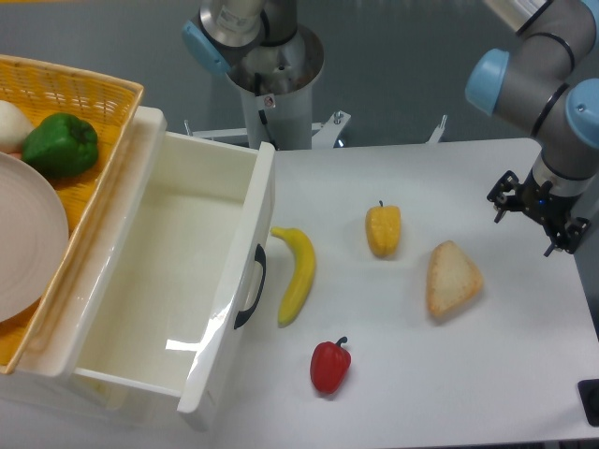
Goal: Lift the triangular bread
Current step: 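Move the open gripper down over the triangular bread slice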
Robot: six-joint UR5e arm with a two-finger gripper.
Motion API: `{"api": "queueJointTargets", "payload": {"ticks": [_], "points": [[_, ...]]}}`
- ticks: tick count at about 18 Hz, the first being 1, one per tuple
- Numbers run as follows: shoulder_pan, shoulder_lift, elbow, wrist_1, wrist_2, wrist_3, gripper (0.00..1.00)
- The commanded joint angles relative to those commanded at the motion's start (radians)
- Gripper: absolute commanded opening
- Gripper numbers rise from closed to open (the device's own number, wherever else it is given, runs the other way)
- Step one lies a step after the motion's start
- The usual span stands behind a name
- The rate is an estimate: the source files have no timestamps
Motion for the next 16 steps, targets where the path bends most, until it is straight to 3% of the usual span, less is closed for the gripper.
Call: {"api": "queueJointTargets", "payload": {"ticks": [6, 10, 16], "points": [[-0.008, -0.008, 0.0, 0.002, -0.006, -0.008, 1.0], [0.003, -0.008, -0.052, 0.014, -0.061, -0.012, 1.0], [0.052, -0.005, -0.135, 0.11, -0.232, -0.026, 1.0]]}}
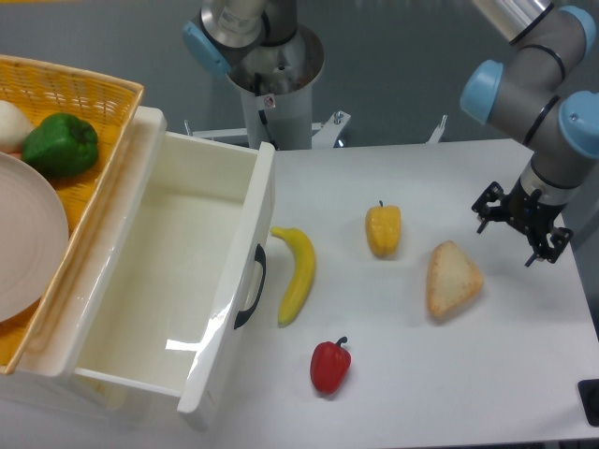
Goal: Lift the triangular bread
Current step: 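Move the open gripper down over the triangular bread slice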
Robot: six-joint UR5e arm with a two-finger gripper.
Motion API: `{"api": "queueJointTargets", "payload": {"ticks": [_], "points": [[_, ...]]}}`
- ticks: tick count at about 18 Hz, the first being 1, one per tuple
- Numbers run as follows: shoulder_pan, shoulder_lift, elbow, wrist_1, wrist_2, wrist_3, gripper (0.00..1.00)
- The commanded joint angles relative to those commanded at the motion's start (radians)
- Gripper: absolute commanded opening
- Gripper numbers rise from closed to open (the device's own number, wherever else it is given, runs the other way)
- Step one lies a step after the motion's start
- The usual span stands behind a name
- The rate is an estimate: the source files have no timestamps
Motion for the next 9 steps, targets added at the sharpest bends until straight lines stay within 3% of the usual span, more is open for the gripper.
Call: {"api": "queueJointTargets", "payload": {"ticks": [5, 9], "points": [[0.002, -0.018, -0.008, -0.001, 0.003, -0.068, 1.0], [0.008, -0.017, -0.066, 0.0, 0.003, -0.144, 1.0]]}}
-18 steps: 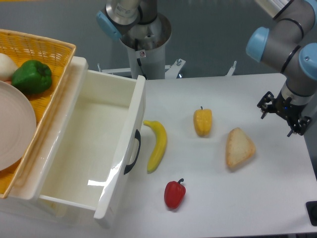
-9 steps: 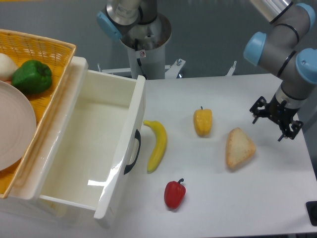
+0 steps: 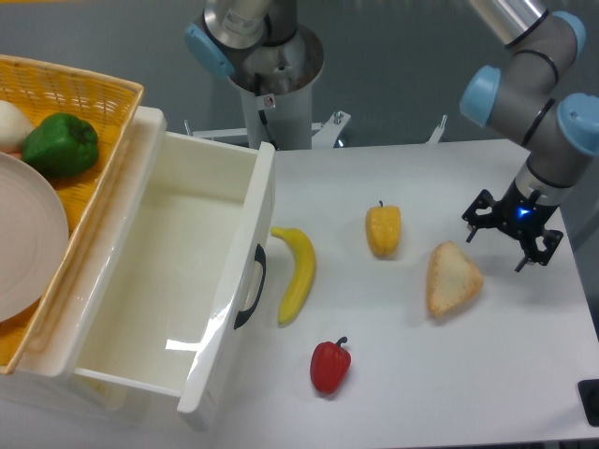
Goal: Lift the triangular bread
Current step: 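Move the open gripper down over the triangular bread slice, then close the gripper on the bread slice's pointed tip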
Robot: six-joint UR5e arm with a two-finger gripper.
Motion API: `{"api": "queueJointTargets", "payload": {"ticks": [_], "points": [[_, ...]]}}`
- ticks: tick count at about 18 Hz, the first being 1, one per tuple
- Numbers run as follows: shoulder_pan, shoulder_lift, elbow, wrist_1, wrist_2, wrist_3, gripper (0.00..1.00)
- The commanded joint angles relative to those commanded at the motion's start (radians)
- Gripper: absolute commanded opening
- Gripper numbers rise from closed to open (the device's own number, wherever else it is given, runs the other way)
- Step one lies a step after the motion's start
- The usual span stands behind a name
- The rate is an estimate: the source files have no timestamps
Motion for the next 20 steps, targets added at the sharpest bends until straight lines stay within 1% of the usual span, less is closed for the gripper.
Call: {"api": "queueJointTargets", "payload": {"ticks": [3, 6, 9, 15, 18, 20], "points": [[0.0, -0.005, -0.009, 0.0, 0.0, -0.031, 1.0], [0.0, -0.005, -0.04, 0.0, 0.002, -0.033, 1.0], [0.0, -0.008, -0.031, 0.002, -0.003, -0.057, 1.0], [-0.009, -0.02, -0.031, 0.005, -0.003, -0.079, 0.94], [-0.038, -0.035, -0.029, 0.018, -0.002, -0.104, 0.93], [-0.044, -0.035, -0.032, 0.018, 0.0, -0.121, 0.93]]}}
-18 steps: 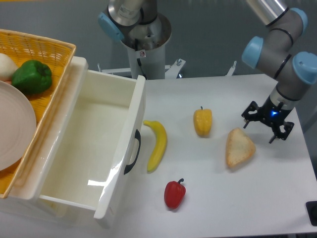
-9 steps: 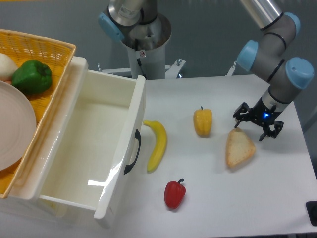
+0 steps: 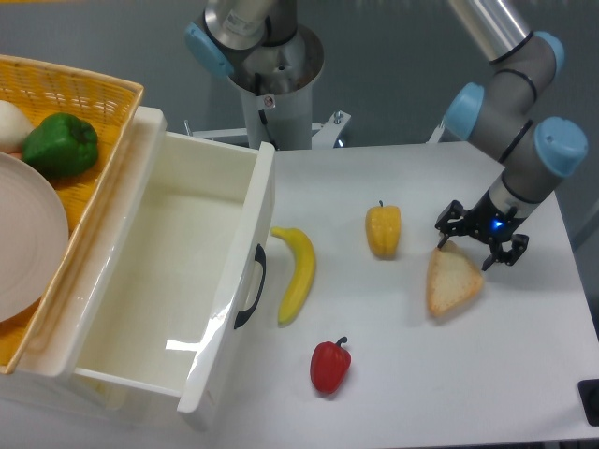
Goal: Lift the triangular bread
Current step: 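Close the gripper on the bread slice's pointed tip, then lift the held bread slice up and away from the table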
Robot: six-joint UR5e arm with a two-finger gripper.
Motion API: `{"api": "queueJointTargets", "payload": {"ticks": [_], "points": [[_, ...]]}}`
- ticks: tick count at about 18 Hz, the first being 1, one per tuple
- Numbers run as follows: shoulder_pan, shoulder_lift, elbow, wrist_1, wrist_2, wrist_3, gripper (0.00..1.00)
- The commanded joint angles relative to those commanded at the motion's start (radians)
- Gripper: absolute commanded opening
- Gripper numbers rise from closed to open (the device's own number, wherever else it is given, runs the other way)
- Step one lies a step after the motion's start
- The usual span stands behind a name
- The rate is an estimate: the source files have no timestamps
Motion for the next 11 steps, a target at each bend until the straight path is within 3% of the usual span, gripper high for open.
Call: {"api": "queueJointTargets", "payload": {"ticks": [2, 3, 4, 5, 11], "points": [[0.0, 0.0, 0.001, 0.002, 0.0, 0.0, 0.83], [0.0, 0.0, 0.002, 0.002, 0.0, -0.002, 0.68], [0.003, 0.0, 0.003, 0.002, 0.0, -0.002, 0.47], [0.006, 0.0, 0.003, 0.002, 0.0, -0.002, 0.36], [0.008, 0.002, 0.017, 0.006, 0.003, 0.009, 0.0]]}}
